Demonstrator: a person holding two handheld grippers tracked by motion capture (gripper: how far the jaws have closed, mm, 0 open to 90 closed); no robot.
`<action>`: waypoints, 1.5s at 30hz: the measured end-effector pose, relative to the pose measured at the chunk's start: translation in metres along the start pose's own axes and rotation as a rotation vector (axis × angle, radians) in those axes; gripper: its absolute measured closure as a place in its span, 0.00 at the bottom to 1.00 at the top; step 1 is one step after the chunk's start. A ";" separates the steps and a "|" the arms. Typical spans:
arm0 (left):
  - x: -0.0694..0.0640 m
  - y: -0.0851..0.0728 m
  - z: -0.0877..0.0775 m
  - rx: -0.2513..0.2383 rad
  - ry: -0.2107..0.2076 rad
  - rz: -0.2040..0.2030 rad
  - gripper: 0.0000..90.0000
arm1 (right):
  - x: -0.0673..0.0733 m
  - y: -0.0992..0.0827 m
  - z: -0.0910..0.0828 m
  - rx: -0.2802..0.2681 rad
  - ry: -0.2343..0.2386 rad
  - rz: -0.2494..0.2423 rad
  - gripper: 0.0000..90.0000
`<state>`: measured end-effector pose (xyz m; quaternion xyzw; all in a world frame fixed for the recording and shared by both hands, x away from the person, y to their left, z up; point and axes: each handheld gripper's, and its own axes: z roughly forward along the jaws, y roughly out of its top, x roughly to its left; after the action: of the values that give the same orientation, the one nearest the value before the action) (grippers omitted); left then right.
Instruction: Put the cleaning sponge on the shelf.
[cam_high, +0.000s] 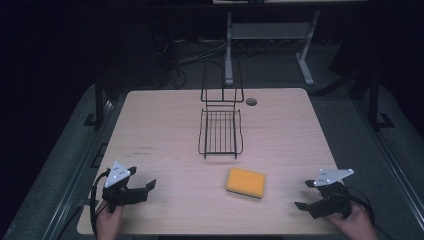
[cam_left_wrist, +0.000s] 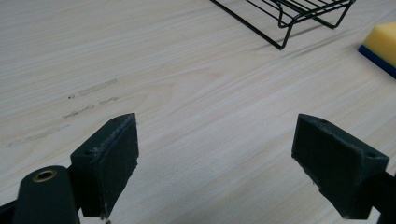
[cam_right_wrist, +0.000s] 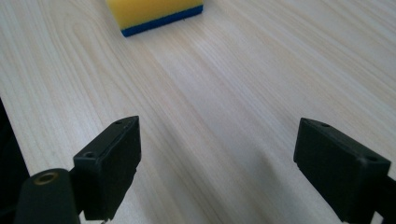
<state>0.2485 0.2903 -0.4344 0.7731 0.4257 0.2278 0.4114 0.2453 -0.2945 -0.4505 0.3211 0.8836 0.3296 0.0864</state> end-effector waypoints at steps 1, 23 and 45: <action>0.000 0.000 0.001 0.000 -0.001 -0.004 0.16 | 0.000 0.001 0.000 -0.007 0.002 0.001 0.16; 0.002 -0.001 0.001 0.000 -0.013 -0.007 0.16 | 0.004 0.030 0.004 -0.011 0.041 -0.065 0.16; 0.003 -0.001 -0.003 -0.011 -0.013 -0.004 0.16 | 0.016 0.077 0.024 0.054 0.121 -0.160 0.16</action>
<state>0.2470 0.2942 -0.4338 0.7713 0.4234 0.2244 0.4188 0.2812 -0.2272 -0.4188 0.2313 0.9185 0.3168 0.0502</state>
